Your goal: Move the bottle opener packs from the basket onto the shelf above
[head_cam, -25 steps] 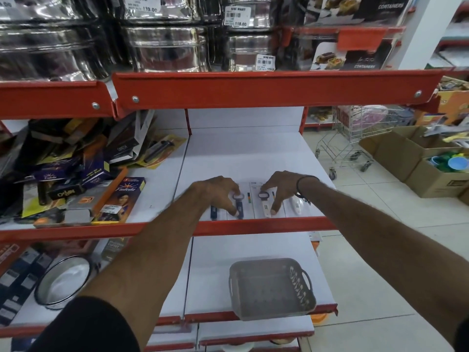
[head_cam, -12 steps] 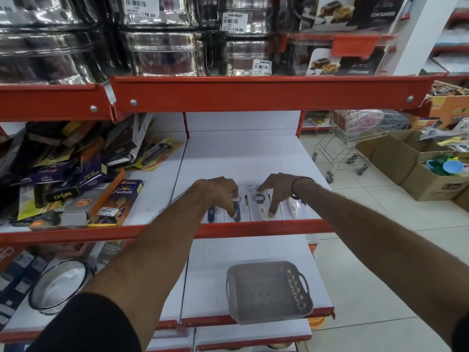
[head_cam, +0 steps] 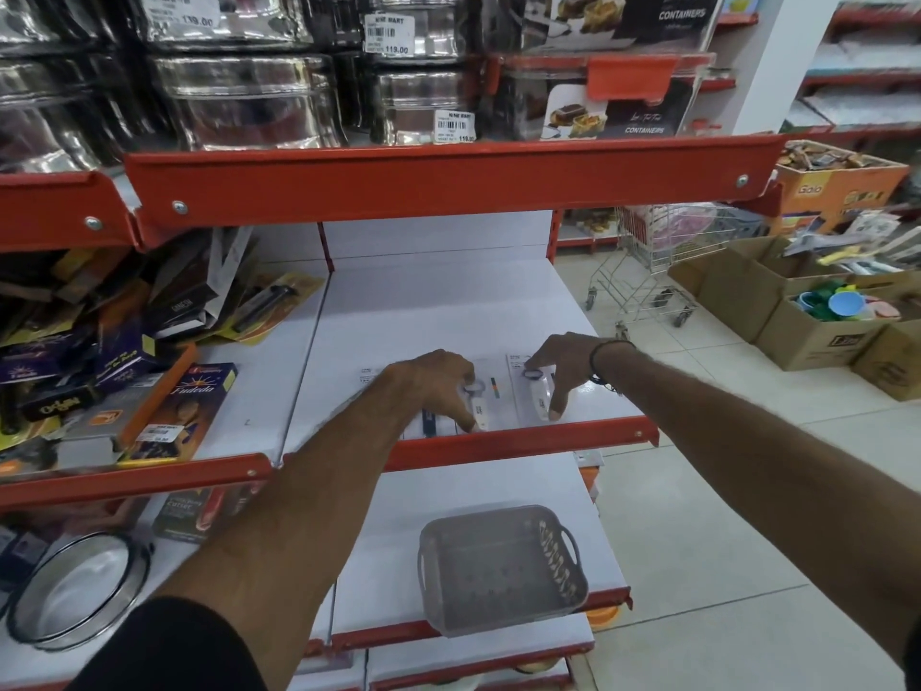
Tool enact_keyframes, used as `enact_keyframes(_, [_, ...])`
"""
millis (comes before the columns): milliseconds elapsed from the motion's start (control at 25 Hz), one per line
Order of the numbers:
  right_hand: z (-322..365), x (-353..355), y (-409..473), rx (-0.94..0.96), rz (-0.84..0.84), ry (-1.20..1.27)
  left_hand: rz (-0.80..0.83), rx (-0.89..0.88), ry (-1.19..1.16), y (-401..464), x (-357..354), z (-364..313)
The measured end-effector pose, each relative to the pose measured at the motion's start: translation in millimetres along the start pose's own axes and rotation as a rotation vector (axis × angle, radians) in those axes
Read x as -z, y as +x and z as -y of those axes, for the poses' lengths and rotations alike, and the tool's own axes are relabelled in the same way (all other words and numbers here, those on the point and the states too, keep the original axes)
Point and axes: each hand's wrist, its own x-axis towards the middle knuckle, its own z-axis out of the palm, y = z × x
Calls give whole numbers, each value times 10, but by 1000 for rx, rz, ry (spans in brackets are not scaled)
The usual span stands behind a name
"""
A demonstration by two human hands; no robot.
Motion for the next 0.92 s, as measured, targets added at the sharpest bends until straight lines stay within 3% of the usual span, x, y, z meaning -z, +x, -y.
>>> enact_keyframes(320, [118,-3,108,124,-45,-25,-2,18,-10,97,-35,2])
enact_keyframes(920, [106,-9,-135,143,-99,-103,84,130,114,109,13,-197])
